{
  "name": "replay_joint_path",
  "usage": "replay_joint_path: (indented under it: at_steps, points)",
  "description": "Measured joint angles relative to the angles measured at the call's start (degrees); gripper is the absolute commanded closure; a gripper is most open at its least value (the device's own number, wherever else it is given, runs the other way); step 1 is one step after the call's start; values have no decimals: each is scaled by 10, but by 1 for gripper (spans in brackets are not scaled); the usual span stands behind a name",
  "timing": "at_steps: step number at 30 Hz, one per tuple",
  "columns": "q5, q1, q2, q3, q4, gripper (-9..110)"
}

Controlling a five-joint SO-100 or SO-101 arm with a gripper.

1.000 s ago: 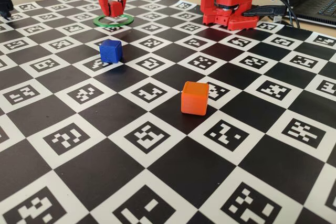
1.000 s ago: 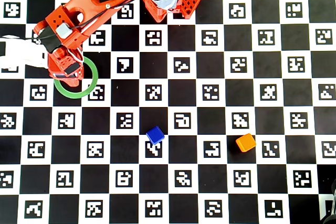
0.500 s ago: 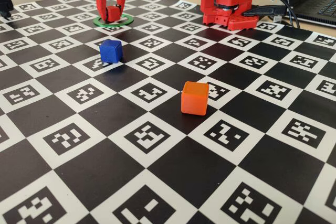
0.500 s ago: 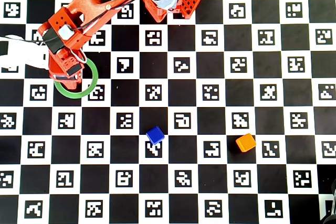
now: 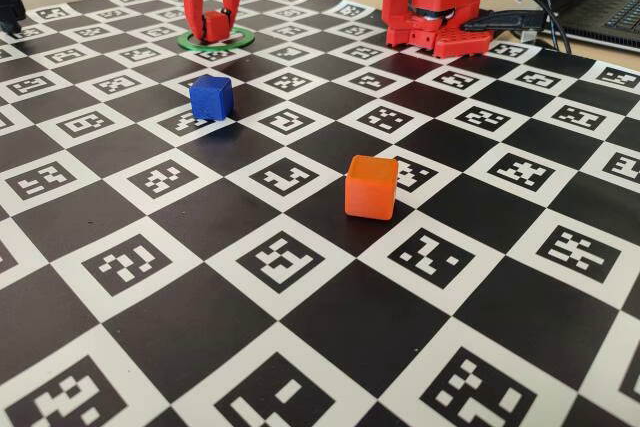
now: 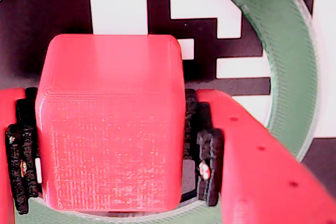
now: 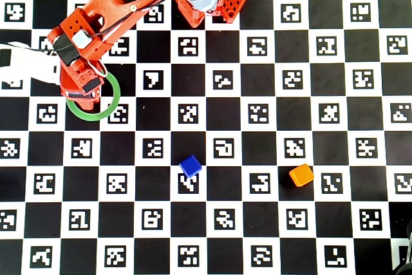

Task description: Grab the red cube then put it in the green circle then put the blue cube on top and finally the orange cube on top

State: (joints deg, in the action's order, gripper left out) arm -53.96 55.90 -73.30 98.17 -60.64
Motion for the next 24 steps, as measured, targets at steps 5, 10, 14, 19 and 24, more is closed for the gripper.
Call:
replay_joint_path:
  at_steps: [5,10,14,19,24]
  points:
    - [0,0,1,2,-4,71]
    - [-4,0,1,2,-15,67]
    - [0,0,1,2,-21,66]
    - [0,0,1,2,-33,66]
    - [0,0,1,-2,-50,65]
